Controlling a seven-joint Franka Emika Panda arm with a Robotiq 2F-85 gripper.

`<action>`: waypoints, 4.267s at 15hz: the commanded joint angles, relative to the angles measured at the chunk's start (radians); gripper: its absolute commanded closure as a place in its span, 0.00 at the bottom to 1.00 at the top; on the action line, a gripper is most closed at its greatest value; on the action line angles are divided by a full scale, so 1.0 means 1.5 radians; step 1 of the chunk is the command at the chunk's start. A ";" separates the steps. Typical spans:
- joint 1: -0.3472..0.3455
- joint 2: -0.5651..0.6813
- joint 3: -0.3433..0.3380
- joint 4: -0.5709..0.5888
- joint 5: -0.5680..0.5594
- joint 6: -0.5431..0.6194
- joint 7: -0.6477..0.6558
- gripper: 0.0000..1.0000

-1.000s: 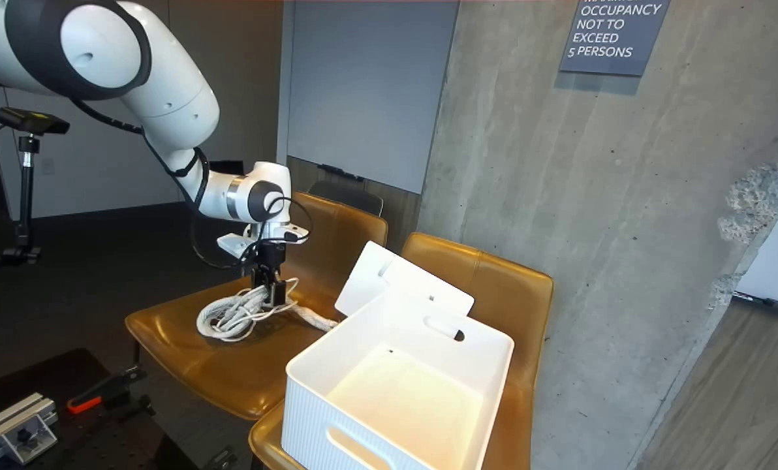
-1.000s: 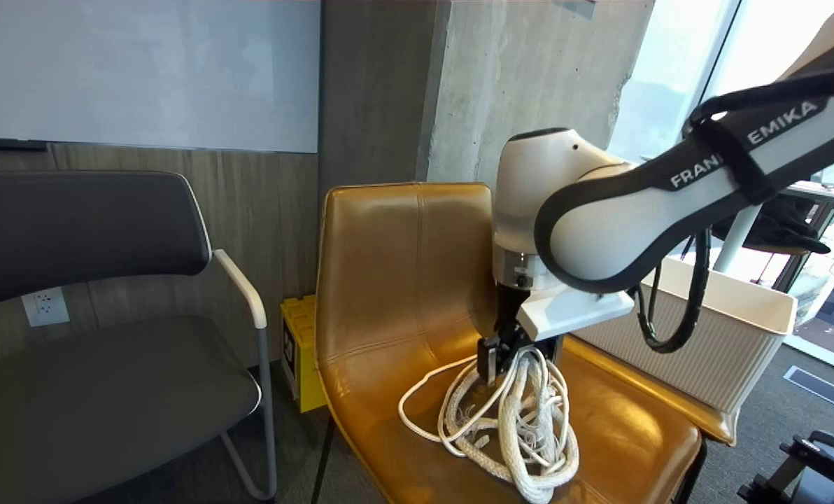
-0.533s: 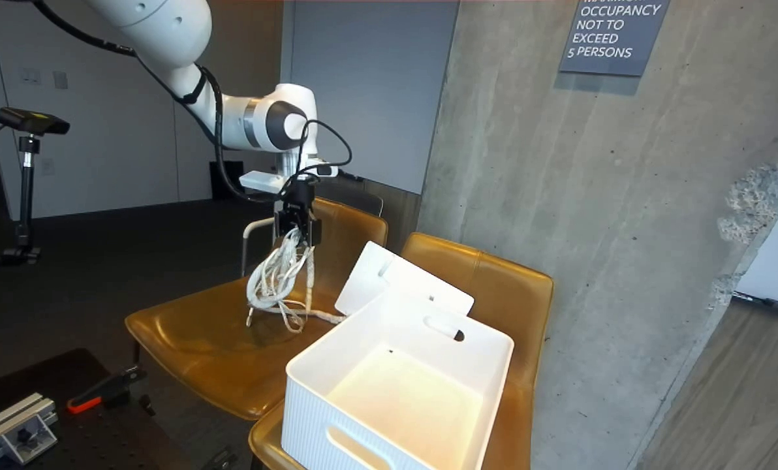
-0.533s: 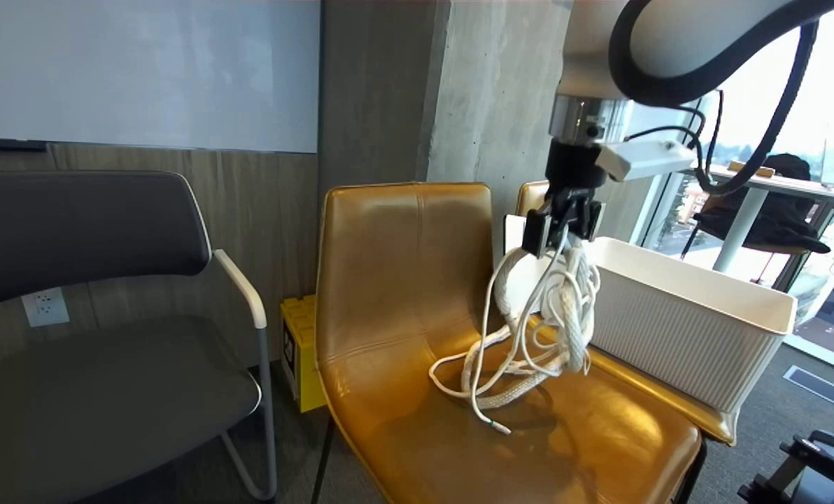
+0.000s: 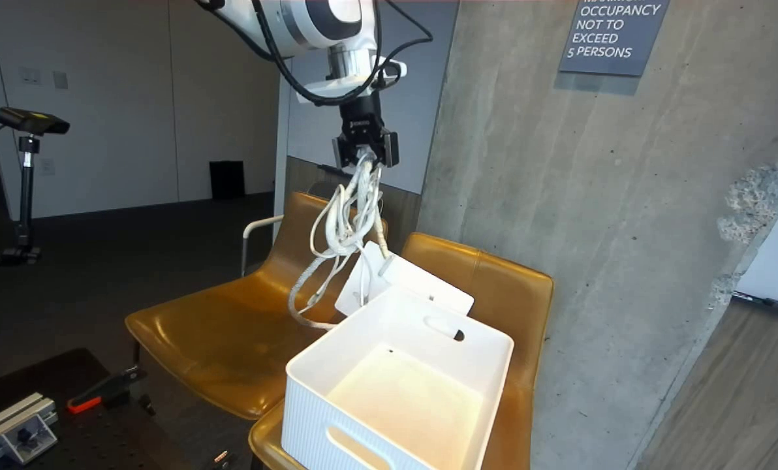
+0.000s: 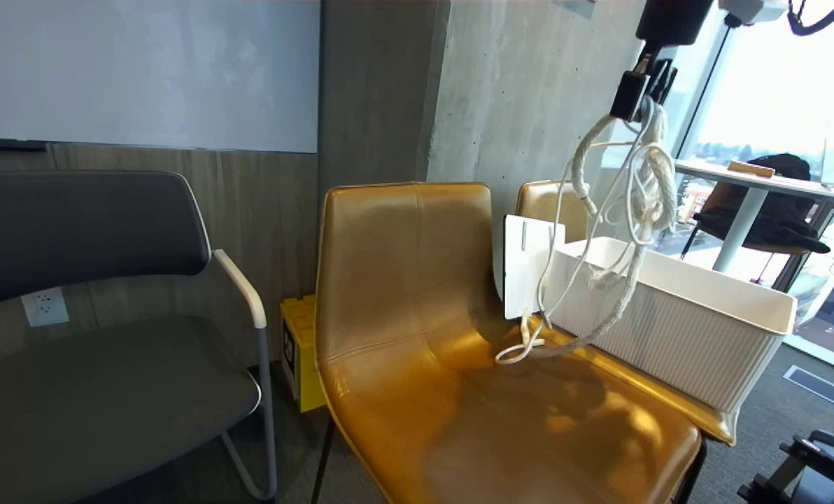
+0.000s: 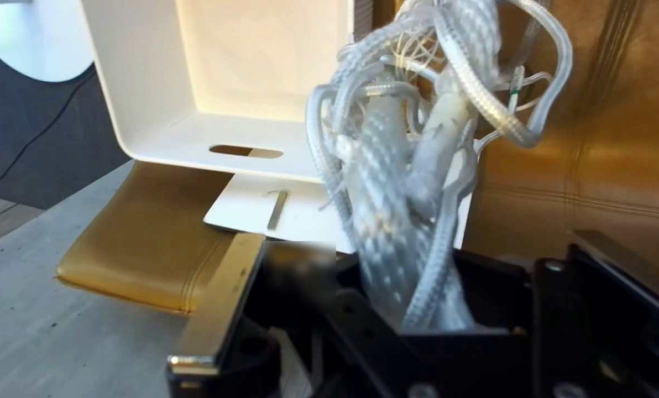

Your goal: Put the cable inside the storage box, then take it out

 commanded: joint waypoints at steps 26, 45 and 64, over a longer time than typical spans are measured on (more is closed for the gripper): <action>-0.257 0.185 0.015 0.453 0.211 -0.242 -0.398 1.00; -0.186 -0.128 0.067 0.033 0.225 -0.179 -0.426 1.00; -0.211 -0.063 -0.055 -0.033 0.238 -0.051 -0.502 0.61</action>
